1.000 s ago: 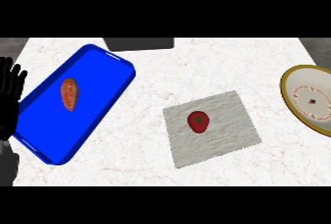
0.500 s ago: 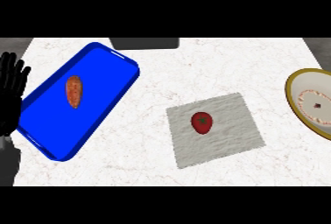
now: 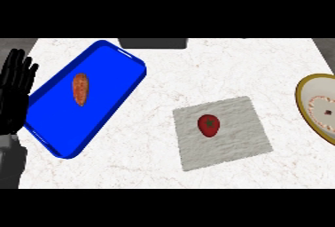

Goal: Pick the cupcake from the placemat and place it in the bowl

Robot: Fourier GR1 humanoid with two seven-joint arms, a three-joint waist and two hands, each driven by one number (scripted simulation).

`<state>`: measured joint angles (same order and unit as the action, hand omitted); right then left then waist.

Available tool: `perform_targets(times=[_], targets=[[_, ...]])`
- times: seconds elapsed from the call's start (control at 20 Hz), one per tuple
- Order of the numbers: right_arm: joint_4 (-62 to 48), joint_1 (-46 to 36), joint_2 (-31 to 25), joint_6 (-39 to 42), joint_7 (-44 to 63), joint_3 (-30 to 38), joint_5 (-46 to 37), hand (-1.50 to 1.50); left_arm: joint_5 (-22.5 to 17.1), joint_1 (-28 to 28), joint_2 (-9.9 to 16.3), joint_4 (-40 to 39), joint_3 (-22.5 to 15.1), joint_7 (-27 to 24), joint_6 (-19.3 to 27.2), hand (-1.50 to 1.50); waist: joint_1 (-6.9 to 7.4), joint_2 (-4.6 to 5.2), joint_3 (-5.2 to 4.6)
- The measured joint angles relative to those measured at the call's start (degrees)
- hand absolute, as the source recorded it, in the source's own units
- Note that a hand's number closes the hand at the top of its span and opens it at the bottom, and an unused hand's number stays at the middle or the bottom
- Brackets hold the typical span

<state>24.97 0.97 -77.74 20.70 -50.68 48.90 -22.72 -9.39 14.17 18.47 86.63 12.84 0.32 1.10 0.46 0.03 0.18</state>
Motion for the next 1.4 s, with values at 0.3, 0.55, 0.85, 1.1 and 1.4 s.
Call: perform_targets(times=[0.3,0.55,0.85,1.1,1.4], targets=[[2.7,-7.1,-0.2,4.7,6.1,-5.2,1.5,1.5,0.8,0.3,-0.5,-0.9,-0.9,-1.0,-0.3,0.0,0.84,0.19,-0.13],[7.9,-13.2,2.6,7.1,11.9,-11.5,1.5,1.5,0.8,0.8,-0.7,-1.9,-0.7,-1.8,-0.7,0.0,1.09,0.24,-0.21],[12.5,-19.7,8.3,8.6,17.8,-19.0,0.5,1.5,1.3,0.7,-0.9,-1.4,-0.9,-1.5,-0.4,0.0,1.0,0.2,-0.2],[16.0,-24.1,15.8,6.7,22.9,-24.3,-1.3,1.5,1.1,1.2,-0.5,-0.7,-0.4,-0.2,-0.5,0.0,0.72,0.13,-0.2],[14.5,-27.0,22.6,-1.8,26.2,-29.2,-6.9,1.5,1.7,0.5,-1.3,-0.4,-0.6,-0.6,0.0,0.0,0.59,0.2,-0.16]])
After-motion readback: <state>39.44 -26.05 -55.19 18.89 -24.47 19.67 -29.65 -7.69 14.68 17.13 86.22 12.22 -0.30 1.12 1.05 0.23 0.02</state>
